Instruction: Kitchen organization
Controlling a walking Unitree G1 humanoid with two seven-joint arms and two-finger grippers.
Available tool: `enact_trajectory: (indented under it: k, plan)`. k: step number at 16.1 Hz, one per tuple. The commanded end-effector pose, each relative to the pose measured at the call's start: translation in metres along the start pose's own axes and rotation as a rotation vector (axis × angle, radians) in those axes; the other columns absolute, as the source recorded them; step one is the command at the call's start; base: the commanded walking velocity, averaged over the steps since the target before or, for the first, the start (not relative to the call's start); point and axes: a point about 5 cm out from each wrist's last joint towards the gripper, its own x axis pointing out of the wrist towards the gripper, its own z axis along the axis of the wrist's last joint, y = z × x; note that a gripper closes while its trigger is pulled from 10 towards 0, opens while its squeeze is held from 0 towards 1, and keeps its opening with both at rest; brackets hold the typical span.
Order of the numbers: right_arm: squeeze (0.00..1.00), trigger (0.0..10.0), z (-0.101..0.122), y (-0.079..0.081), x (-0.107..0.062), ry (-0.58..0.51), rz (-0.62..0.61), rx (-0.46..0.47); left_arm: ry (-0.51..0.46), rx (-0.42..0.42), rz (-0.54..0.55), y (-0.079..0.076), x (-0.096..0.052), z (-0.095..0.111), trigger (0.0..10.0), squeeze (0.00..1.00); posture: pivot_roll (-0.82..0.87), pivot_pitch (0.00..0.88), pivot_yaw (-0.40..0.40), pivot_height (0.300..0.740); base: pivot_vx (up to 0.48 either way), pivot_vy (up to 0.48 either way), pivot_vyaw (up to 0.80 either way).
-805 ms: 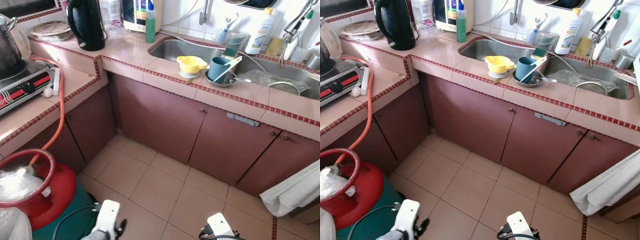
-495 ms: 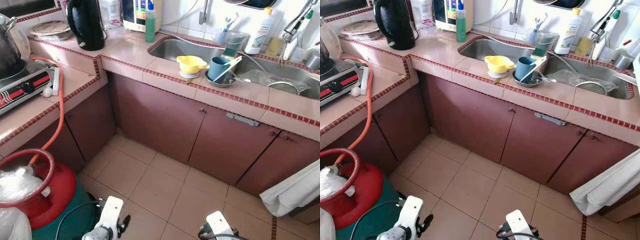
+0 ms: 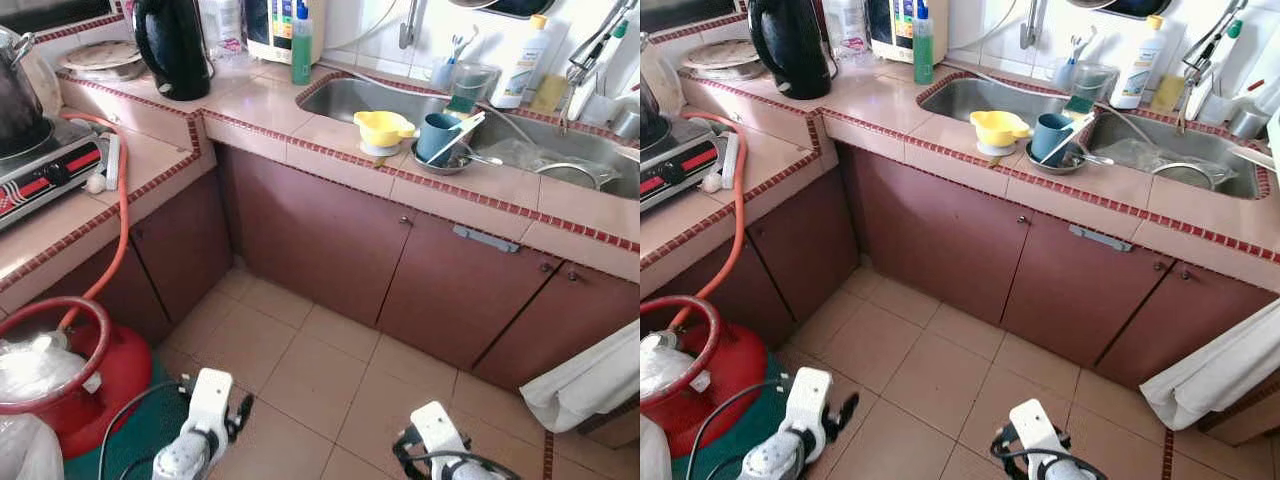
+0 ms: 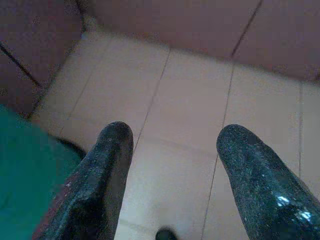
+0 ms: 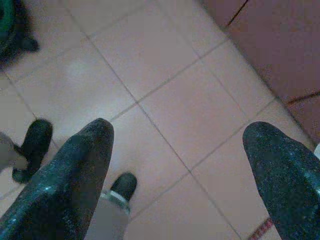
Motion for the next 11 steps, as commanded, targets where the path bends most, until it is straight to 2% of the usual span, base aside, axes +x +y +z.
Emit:
enact_trajectory:
  k: [1, 2, 4, 6, 7, 8, 11]
  plan:
    - [0.0, 10.0, 0.018, -0.007, 0.003, -0.089, -0.021, -0.006, -0.053, 0.007, 0.004, 0.0, 0.001, 0.007, 10.0, 0.0, -0.07, 0.0, -0.017, 0.74, 0.0, 0.0, 0.0]
    - [0.0, 10.0, 0.03, -0.007, 0.005, -0.151, -0.036, -0.017, -0.074, 0.026, 0.024, 0.001, 0.0, 0.009, 10.0, 0.0, -0.07, 0.0, -0.015, 0.74, 0.0, 0.0, 0.0]
    - [0.0, 10.0, 0.05, -0.009, 0.007, -0.249, -0.069, -0.036, -0.144, -0.009, 0.008, 0.002, 0.0, 0.017, 10.0, 0.0, -0.06, 0.0, -0.015, 0.74, 0.0, 0.0, 0.0]
    - [0.0, 10.0, 0.068, -0.009, 0.008, -0.329, -0.053, -0.003, -0.216, -0.019, 0.025, 0.005, 0.001, 0.031, 10.0, 0.0, -0.06, 0.0, -0.02, 0.74, 0.0, 0.0, 0.0]
    - [0.0, 10.0, 0.089, -0.009, 0.01, -0.401, -0.052, -0.016, -0.277, -0.018, 0.046, 0.007, 0.004, 0.047, 10.0, 0.0, -0.06, 0.0, -0.023, 0.74, 0.0, 0.0, 0.0]
    - [0.0, 10.0, 0.109, -0.011, 0.01, -0.464, -0.057, -0.031, -0.329, 0.027, 0.044, 0.006, 0.008, 0.064, 10.0, 0.0, -0.06, 0.0, -0.033, 0.74, 0.0, 0.0, 0.0]
    - [0.0, 10.0, 0.134, -0.017, 0.01, -0.538, -0.052, -0.023, -0.409, 0.044, 0.021, 0.006, 0.01, 0.089, 10.0, 0.0, -0.05, 0.0, -0.042, 0.74, 0.0, 0.0, 0.0]
